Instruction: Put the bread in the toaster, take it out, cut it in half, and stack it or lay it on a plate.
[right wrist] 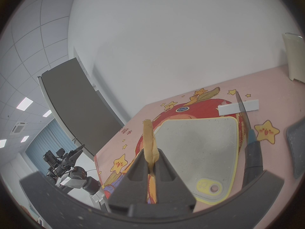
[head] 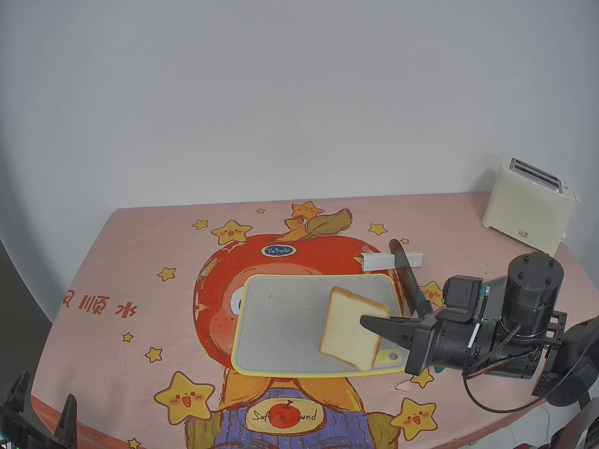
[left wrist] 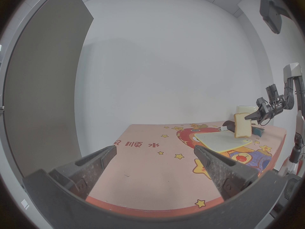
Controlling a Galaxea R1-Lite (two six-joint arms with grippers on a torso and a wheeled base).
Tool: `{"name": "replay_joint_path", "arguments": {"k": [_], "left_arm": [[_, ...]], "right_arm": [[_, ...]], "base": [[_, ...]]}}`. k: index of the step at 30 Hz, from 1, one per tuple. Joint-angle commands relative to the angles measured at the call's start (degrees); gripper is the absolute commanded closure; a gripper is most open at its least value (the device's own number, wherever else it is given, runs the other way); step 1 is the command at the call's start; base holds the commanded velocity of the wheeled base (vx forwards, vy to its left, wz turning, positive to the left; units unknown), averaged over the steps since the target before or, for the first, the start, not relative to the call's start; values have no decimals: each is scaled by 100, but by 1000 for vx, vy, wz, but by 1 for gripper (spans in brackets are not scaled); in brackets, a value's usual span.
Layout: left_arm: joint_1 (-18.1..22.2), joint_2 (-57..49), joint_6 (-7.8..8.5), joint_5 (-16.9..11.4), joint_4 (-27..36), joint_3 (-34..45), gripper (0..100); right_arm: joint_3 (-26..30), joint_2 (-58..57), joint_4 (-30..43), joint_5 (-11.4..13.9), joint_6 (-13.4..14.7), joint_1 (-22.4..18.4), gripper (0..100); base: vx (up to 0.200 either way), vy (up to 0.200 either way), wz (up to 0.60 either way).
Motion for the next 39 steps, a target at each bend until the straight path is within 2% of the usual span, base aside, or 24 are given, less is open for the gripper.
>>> {"name": "replay_joint_path", "arguments": {"k": [1,11,16,17,19,24,39], "left_arm": [[-4,-93,-2,1,-4,101,0],[-4,-93,-2,1,-4,101,0],[-4,-93,7,1,-4,101,0],[5,-93,-2,1,-4,101,0],[-4,-93,-2,1,5,101,0],[-4,-93,-2,1,-4,101,0],[-4,-93,7,1,-4,101,0]], "right_arm": [[-36,102,-4,13,67,96,100],[-106,533,-426,-14,172,271,100],[-124,717,-945,-31,550,342,100],[-176,796,-1085,-93,700,342,100],[-273,902,-1120,-225,779,342,100],[-405,1139,-1129,-506,796,342,100],[-510,1341,-1129,-585,796,342,100]], "base": [[0,0,0],[0,0,0],[0,0,0],[0,0,0],[0,0,0],[0,0,0],[0,0,0]]}}
